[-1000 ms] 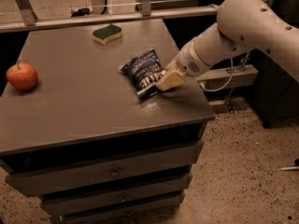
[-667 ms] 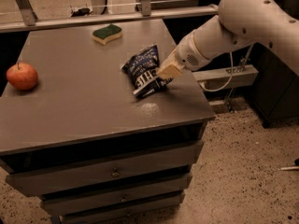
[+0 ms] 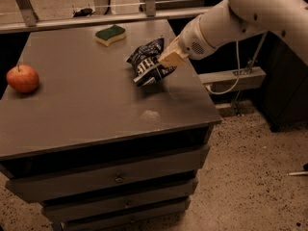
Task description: Move blue chip bag near apple
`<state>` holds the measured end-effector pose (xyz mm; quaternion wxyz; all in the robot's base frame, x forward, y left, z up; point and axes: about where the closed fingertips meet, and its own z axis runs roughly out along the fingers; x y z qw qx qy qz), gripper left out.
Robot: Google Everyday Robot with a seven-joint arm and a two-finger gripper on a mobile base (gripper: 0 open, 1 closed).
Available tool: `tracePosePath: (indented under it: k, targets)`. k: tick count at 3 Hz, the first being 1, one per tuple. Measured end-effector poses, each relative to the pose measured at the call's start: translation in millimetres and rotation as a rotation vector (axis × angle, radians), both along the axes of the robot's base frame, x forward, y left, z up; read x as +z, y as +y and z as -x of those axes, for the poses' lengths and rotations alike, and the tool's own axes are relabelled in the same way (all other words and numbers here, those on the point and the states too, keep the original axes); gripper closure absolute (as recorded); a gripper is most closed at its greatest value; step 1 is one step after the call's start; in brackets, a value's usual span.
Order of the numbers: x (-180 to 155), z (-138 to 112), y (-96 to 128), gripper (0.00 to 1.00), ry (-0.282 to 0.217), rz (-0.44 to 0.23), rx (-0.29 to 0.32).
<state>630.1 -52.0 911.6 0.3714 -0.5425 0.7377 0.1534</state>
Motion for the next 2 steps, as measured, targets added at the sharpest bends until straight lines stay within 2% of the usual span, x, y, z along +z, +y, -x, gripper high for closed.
tracePosePath:
  k: [1,2]
  targets:
    - [11.5,-16.8,35.4,1.0,-0.054,-0.042,0.06]
    - [22.9,-42.6,90.9,1.0,-0.106,-0.093,0.135]
